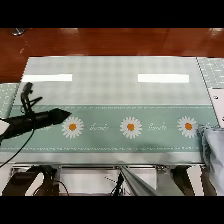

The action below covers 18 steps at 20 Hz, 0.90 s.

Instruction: Fold the shirts.

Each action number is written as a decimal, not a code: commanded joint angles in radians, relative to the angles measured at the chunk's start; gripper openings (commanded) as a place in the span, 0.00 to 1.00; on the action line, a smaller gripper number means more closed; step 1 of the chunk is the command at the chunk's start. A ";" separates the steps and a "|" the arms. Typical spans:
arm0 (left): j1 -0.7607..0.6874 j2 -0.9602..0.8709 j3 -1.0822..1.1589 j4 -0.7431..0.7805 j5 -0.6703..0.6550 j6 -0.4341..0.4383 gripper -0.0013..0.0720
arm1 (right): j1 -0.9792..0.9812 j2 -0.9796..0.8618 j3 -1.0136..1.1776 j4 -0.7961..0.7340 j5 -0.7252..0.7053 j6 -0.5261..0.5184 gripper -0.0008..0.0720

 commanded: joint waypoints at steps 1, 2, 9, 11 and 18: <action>0.102 -0.023 0.142 -0.001 0.002 0.055 0.04 | -0.008 -0.031 0.090 0.248 -0.211 -0.045 0.49; 0.145 -0.044 0.228 -0.001 0.002 0.055 0.04 | -0.004 -0.056 0.131 0.389 -0.262 -0.085 0.20; -0.029 -0.379 0.850 -0.006 -0.116 0.054 0.04 | 0.811 -0.210 0.191 0.617 -0.559 -0.244 0.05; -0.168 -0.428 0.854 0.256 -0.116 -0.040 0.04 | 1.139 -0.274 0.170 0.349 -0.561 -0.212 0.05; -0.269 -0.543 0.661 0.655 -0.114 -0.251 0.04 | 1.424 -0.570 -0.017 -0.045 -0.519 0.094 0.04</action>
